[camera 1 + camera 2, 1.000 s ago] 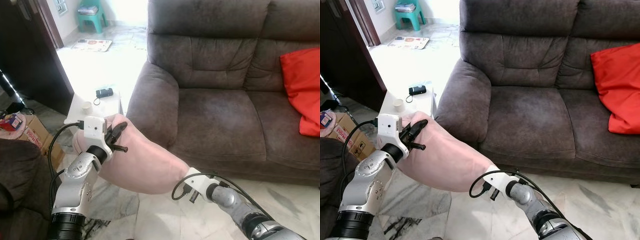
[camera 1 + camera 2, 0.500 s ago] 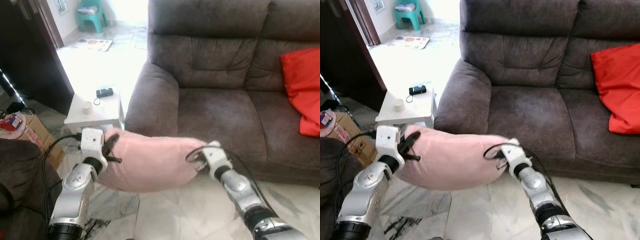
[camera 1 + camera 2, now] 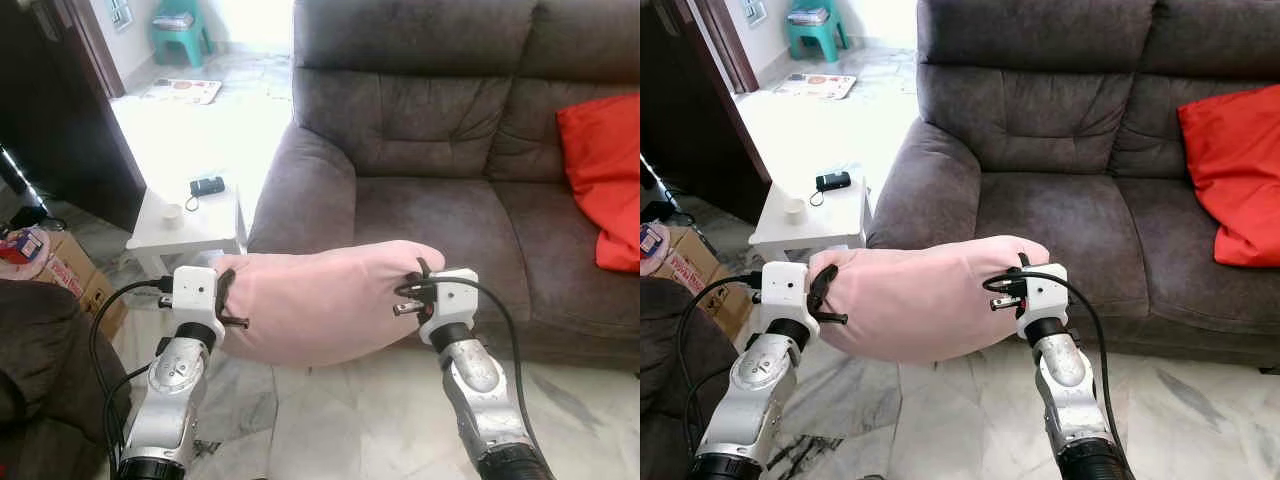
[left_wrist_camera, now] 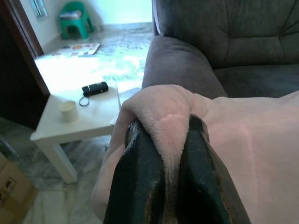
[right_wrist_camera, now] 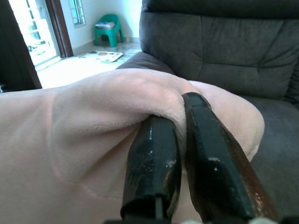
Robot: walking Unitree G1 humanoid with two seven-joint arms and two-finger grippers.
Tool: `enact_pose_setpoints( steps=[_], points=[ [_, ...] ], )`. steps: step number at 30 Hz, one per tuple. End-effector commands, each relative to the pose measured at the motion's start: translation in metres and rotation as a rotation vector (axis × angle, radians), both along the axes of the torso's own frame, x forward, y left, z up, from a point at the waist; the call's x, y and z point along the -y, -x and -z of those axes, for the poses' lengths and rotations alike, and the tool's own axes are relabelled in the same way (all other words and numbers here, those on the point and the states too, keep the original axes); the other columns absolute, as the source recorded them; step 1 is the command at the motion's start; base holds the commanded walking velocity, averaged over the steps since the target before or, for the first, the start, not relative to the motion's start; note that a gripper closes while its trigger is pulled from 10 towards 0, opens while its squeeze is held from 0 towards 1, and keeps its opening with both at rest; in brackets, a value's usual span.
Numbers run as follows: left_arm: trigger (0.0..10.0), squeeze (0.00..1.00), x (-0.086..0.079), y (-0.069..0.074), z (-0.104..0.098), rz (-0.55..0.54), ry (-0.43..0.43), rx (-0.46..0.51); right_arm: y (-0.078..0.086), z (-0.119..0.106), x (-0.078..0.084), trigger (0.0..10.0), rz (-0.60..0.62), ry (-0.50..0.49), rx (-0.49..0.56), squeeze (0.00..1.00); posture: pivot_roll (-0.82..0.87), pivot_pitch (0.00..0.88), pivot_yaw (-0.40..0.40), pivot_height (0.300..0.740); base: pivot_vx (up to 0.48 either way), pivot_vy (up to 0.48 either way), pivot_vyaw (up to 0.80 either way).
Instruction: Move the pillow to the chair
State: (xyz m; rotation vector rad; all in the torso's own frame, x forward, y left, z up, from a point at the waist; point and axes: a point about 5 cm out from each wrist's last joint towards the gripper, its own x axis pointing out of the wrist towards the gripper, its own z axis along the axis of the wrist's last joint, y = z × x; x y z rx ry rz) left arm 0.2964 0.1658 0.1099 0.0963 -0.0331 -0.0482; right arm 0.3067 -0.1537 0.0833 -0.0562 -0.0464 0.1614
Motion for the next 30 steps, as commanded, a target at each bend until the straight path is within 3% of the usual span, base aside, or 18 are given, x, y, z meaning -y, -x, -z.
enact_pose_setpoints(
  steps=[1, 18, 30],
  points=[
    [10.0, 0.00, 0.002, -0.006, -0.015, 0.002, -0.009, 0.079, -0.006, -0.024, 0.001, 10.0, 0.025, -0.032, 0.093, 0.00, 0.06, 0.000, 0.000, 0.740, 0.000, 0.000, 0.00],
    [10.0, 0.00, 0.008, -0.009, -0.017, 0.015, -0.009, 0.097, -0.010, -0.031, -0.002, 10.0, 0.038, -0.033, 0.087, 0.00, 0.06, 0.000, -0.001, 0.740, 0.000, 0.000, -0.77],
    [10.0, 0.00, 0.007, -0.009, -0.018, 0.011, -0.023, 0.104, -0.016, -0.039, -0.009, 10.0, 0.014, -0.035, 0.094, 0.00, 0.06, 0.013, -0.009, 0.740, 0.000, -0.079, 0.00]
  ],
)
